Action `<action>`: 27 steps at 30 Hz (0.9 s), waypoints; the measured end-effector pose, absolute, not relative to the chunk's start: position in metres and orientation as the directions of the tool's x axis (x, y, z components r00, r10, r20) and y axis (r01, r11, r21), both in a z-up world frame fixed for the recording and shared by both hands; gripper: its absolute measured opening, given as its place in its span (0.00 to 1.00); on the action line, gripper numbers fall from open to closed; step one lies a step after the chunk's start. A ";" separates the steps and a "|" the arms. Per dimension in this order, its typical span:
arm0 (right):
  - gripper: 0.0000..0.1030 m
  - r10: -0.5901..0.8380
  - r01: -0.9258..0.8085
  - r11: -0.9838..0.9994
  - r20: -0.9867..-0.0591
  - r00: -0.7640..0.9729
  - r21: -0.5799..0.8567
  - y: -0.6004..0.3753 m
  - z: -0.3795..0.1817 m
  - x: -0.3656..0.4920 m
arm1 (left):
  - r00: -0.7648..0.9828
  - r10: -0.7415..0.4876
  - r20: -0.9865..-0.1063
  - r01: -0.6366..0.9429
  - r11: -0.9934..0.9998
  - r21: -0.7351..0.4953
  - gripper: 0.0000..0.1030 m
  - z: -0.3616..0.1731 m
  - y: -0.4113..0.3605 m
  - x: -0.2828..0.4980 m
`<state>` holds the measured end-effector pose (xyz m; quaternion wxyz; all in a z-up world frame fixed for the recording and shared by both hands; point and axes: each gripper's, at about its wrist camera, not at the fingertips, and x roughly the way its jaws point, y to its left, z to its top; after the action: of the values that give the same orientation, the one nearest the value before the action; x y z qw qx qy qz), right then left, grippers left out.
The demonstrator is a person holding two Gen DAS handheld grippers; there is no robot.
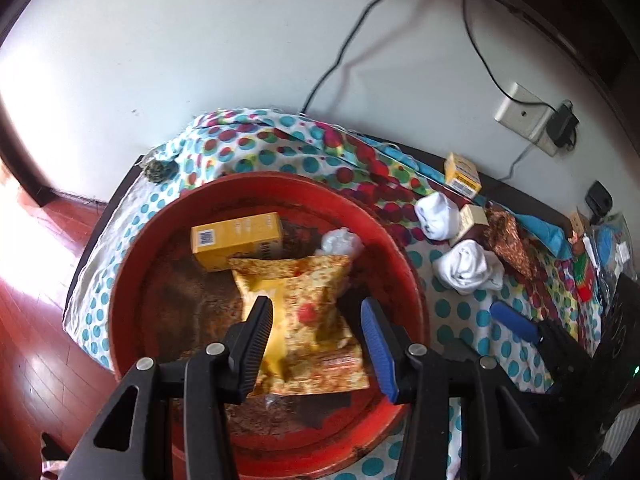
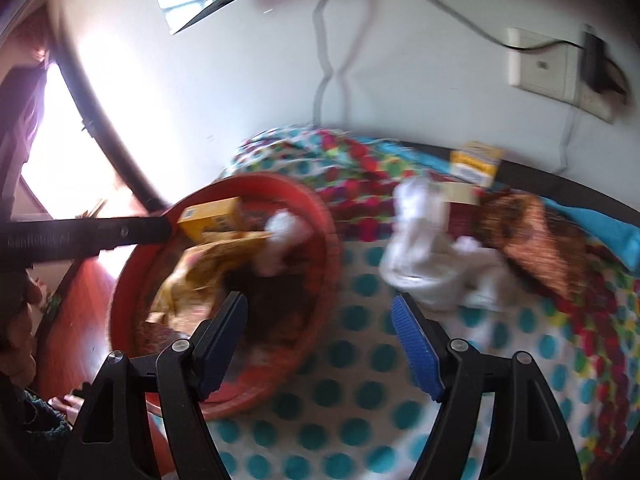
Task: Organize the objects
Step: 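Move the right gripper to the white sock and close on it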
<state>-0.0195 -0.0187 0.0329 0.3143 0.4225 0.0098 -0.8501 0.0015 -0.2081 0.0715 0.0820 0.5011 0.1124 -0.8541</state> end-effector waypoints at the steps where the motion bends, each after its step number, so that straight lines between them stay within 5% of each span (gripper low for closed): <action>1: 0.71 -0.510 0.514 -0.821 -0.724 -0.464 0.248 -0.003 0.033 -0.025 | -0.482 0.006 -0.876 0.212 -0.969 -0.124 0.46 0.068 -0.195 -0.004; 7: 0.71 -0.406 0.397 -0.895 -0.739 -0.538 0.203 0.053 0.021 -0.056 | -0.455 0.125 -0.882 0.030 -0.987 -0.155 0.46 0.042 -0.121 -0.029; 11: 0.61 -0.385 0.383 -0.904 -0.752 -0.536 0.190 0.064 0.005 -0.071 | -0.455 0.117 -0.883 -0.045 -0.993 -0.109 0.46 0.020 -0.086 -0.040; 23: 0.55 -0.430 0.417 -0.880 -0.756 -0.495 0.228 0.055 -0.030 -0.101 | -0.500 0.091 -0.861 -0.030 -0.996 -0.088 0.46 -0.006 -0.082 -0.074; 27: 0.42 -0.436 0.429 -0.873 -0.763 -0.477 0.230 0.048 -0.042 -0.110 | -0.497 0.083 -0.864 -0.042 -0.997 -0.072 0.46 -0.012 -0.075 -0.084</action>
<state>-0.1099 0.0482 -0.0423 0.2516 0.4451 -0.0035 -0.8594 -0.0843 -0.0751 -0.0115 -0.0361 0.5002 0.0207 -0.8649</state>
